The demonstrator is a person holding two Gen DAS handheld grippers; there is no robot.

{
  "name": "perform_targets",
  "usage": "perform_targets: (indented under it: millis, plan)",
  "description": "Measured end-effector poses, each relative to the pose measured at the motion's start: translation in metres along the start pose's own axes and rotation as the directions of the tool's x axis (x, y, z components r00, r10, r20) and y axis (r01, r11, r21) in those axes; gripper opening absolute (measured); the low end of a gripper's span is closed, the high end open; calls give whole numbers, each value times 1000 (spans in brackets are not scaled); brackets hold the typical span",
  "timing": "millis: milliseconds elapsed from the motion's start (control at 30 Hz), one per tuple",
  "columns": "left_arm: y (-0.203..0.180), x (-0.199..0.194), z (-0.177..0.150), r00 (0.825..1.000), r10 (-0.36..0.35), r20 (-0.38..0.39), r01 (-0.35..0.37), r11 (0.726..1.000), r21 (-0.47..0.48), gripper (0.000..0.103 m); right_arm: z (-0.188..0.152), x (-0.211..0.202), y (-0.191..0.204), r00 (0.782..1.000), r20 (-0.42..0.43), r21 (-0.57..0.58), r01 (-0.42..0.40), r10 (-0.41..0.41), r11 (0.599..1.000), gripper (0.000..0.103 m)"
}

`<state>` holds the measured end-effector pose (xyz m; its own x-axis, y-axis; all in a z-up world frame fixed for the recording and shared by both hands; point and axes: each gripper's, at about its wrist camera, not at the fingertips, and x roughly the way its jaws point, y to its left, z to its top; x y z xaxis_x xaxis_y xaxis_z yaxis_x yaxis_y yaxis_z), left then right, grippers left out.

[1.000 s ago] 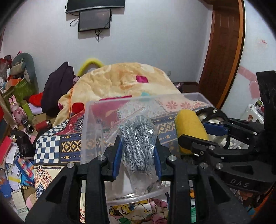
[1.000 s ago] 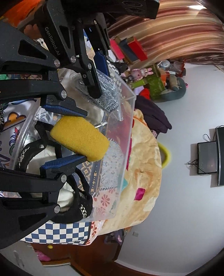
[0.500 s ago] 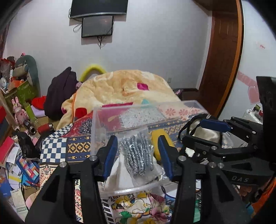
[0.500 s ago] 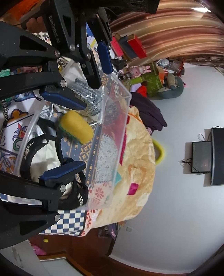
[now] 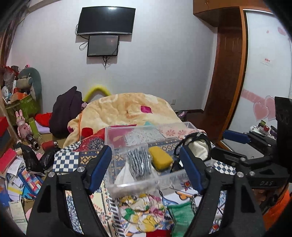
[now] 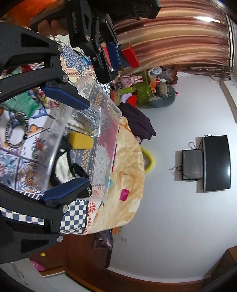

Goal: Organize soft objects
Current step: 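Open both tools to release the sponge and steel-wool bag into the box, then grasp the braided cord bracelet with the right tool while the left tool grasps the floral scrunchie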

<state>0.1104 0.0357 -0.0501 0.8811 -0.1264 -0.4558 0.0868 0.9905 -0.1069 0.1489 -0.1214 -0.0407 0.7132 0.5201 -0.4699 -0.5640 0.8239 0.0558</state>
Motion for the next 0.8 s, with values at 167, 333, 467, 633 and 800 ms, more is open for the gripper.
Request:
perform_targets:
  millis: [167,333,467,633,800]
  plan:
    - [-3,-3,-21,1000,-5,-30,6,1000,11,84,-21,-5,7,1000,-17,-20,8,-9,1000,75]
    - [0,5,-50,994,-9,-106,9,1000,-1,85,-50,4,9,996,-85,-8,0,-1,1000,75]
    - [11,13,-78,987,12,-159,-16,1000,-24,85,-73,14,9,987,-159,3,-10,10,1000,75]
    - [24,27,-102,973,34,-230,-48,997,-58,85,-93,25,11,971,-240,-11,-27,23,1000,75]
    - [23,36,-117,961,18,-275,-38,997,-68,85,-107,33,12,954,-292,8,-64,63,998,75]
